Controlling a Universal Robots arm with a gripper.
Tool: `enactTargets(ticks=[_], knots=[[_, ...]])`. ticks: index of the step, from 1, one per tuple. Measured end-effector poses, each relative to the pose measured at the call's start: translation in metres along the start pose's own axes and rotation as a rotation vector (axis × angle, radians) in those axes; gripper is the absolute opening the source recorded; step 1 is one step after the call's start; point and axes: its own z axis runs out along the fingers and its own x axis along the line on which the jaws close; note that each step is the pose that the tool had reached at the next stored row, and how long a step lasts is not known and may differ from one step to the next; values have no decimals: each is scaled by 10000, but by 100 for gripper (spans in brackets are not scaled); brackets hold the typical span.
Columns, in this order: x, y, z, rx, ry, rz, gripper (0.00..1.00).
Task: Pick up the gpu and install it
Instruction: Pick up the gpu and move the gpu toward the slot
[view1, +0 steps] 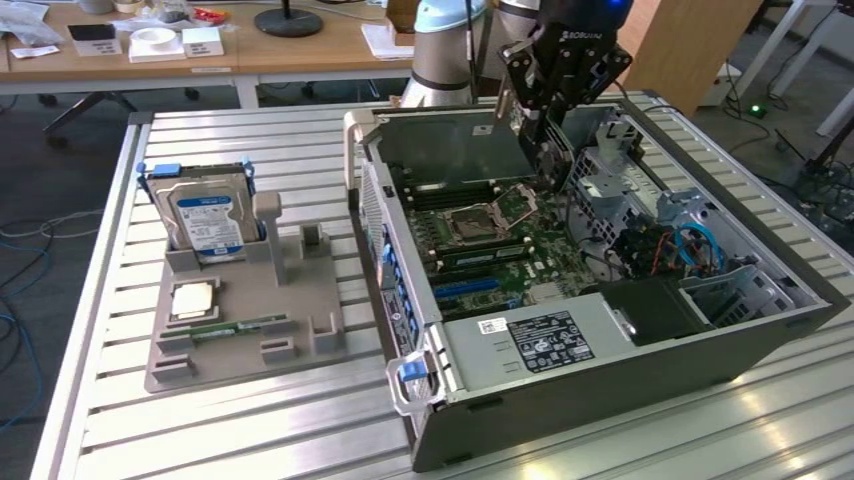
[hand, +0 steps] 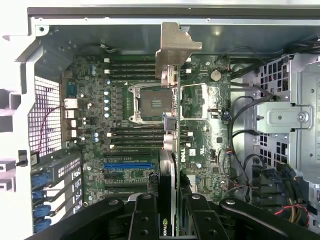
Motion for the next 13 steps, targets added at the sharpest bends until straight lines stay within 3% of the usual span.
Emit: enactTargets(ticks=[13], knots=[[-45,2,2,1,0,0,26]])
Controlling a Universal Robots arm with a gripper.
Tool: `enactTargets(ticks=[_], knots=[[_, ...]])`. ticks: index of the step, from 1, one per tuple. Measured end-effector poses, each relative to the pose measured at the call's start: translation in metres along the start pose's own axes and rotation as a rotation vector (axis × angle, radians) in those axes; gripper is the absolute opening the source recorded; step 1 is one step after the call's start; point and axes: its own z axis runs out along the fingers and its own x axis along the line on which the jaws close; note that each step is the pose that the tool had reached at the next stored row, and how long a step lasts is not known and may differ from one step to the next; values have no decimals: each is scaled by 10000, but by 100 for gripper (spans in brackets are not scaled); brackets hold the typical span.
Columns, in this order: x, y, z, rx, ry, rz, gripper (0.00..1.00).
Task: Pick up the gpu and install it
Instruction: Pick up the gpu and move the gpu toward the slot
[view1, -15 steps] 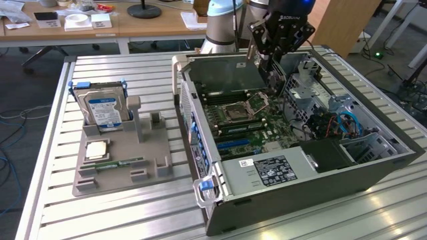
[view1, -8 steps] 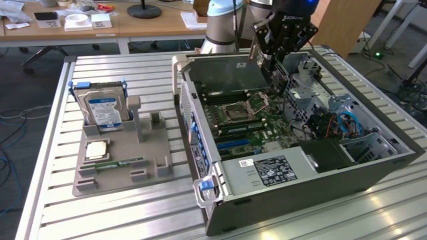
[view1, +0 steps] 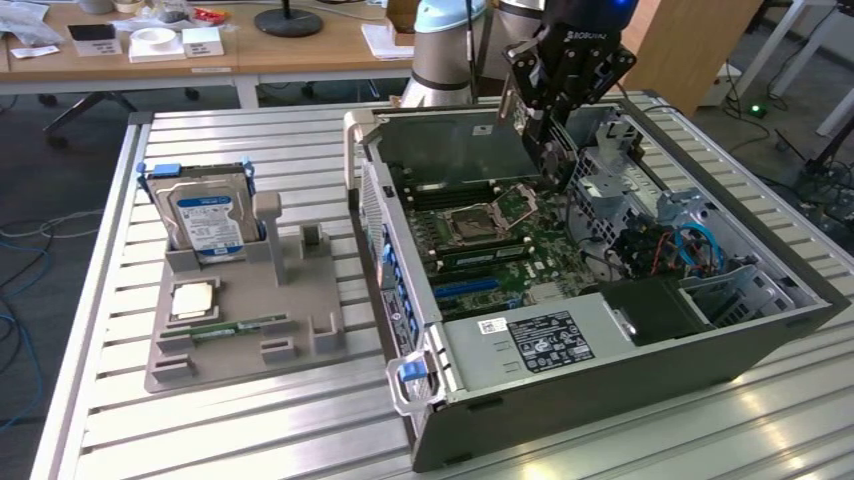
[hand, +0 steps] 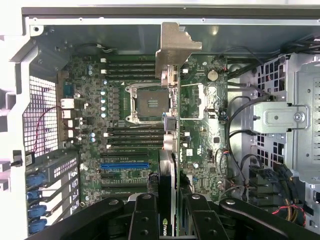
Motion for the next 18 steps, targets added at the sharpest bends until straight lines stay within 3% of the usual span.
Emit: enactTargets(ticks=[18], knots=[[-152,6,7,0,0,0,26]])
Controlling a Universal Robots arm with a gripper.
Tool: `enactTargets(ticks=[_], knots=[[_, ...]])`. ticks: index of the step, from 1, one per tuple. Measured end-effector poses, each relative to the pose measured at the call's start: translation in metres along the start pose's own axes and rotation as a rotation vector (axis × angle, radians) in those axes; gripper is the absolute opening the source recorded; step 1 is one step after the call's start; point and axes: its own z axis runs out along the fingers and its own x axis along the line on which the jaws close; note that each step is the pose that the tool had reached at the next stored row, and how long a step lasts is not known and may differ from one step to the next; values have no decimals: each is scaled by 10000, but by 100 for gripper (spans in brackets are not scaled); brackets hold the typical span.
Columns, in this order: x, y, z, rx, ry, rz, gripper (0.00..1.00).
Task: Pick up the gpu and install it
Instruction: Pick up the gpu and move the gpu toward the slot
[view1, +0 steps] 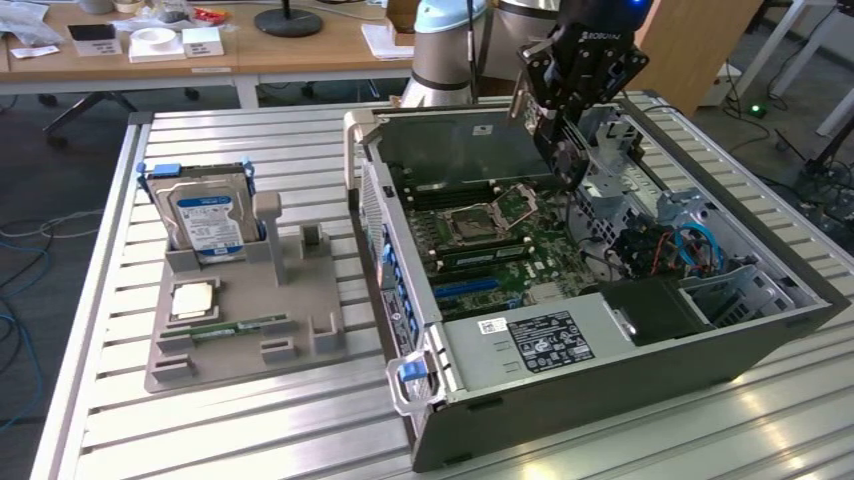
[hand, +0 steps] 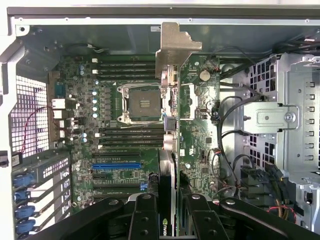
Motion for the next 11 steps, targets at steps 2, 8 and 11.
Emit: enactTargets(ticks=[2,8,11], knots=[[-1,0,0,0,0,0,26],[-1,0,0,0,0,-1,26],[0,0,0,0,0,0,26]])
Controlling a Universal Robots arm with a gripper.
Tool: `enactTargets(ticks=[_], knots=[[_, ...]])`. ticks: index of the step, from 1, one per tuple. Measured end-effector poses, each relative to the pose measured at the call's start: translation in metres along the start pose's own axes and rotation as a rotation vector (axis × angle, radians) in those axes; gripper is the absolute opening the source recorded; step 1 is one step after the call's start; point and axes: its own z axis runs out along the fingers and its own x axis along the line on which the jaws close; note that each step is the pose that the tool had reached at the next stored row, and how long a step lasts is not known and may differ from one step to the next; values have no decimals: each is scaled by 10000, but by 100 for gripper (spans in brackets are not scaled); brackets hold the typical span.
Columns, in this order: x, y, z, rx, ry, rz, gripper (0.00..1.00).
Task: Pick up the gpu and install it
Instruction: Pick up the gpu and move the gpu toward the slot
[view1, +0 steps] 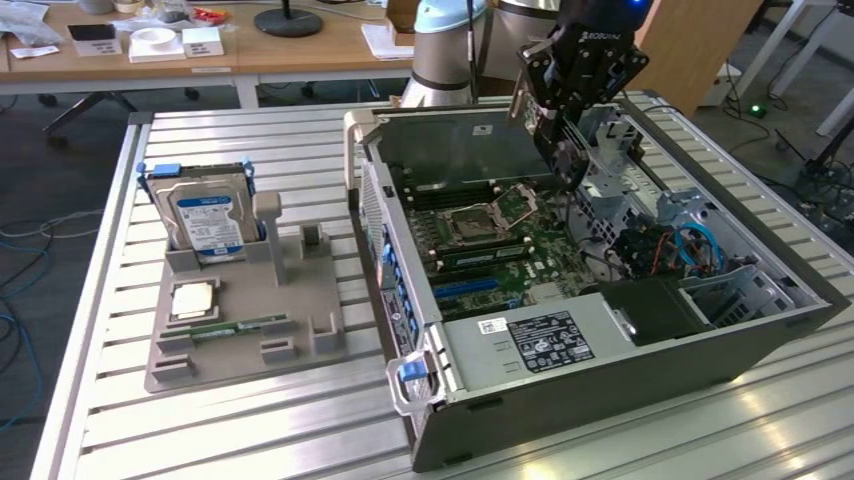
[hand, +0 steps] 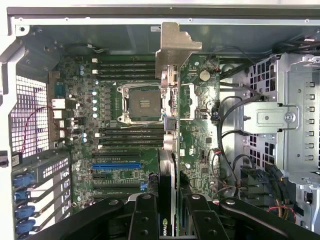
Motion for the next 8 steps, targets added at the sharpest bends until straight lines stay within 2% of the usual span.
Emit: enactTargets(ticks=[8], knots=[[-86,3,4,0,0,0,26]])
